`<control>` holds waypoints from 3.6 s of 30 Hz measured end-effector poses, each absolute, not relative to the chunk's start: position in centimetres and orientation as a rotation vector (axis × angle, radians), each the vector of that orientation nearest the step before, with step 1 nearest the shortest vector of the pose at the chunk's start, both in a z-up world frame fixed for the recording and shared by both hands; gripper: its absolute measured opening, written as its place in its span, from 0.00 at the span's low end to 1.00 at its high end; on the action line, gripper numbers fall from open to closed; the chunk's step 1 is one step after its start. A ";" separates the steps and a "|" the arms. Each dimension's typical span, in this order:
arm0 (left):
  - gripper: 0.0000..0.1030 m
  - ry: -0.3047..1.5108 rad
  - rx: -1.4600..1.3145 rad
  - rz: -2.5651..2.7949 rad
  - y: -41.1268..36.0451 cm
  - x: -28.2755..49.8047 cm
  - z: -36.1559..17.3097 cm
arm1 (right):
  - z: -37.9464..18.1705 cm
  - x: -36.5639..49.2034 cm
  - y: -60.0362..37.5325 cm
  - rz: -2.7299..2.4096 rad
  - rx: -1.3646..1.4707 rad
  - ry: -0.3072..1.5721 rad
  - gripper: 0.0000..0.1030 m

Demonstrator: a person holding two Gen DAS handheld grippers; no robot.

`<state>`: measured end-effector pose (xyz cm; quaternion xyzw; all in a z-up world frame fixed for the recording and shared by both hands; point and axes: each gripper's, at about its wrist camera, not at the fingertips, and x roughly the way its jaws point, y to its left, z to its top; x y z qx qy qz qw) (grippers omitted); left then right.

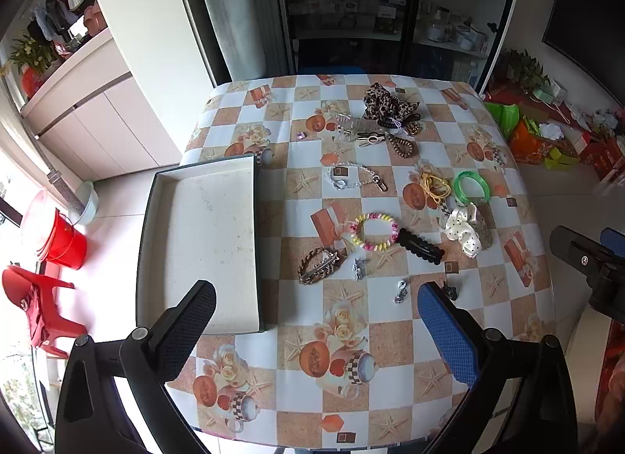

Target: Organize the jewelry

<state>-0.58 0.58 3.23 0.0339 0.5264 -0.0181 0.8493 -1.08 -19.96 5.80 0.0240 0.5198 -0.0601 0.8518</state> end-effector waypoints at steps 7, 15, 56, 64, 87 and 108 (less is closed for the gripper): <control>1.00 1.108 0.078 -0.037 0.6 -0.7 3.4 | 5.8 -1.1 -20.0 -0.126 0.052 1.094 1.00; 1.00 1.111 0.077 -0.033 0.7 -0.5 3.4 | 5.8 -1.1 -19.9 -0.127 0.053 1.092 1.00; 1.00 1.112 0.079 -0.028 1.0 -0.5 3.2 | 5.8 -0.8 -19.7 -0.120 0.055 1.096 1.00; 1.00 1.113 0.079 -0.029 1.0 -0.4 3.3 | 5.8 -0.8 -19.6 -0.120 0.056 1.095 1.00; 1.00 1.114 0.081 -0.028 1.0 -0.3 3.3 | 5.9 -0.8 -19.6 -0.118 0.056 1.097 1.00; 1.00 1.128 0.082 -0.030 1.4 -1.3 2.3 | 5.7 -0.8 -19.6 -0.117 0.059 1.100 1.00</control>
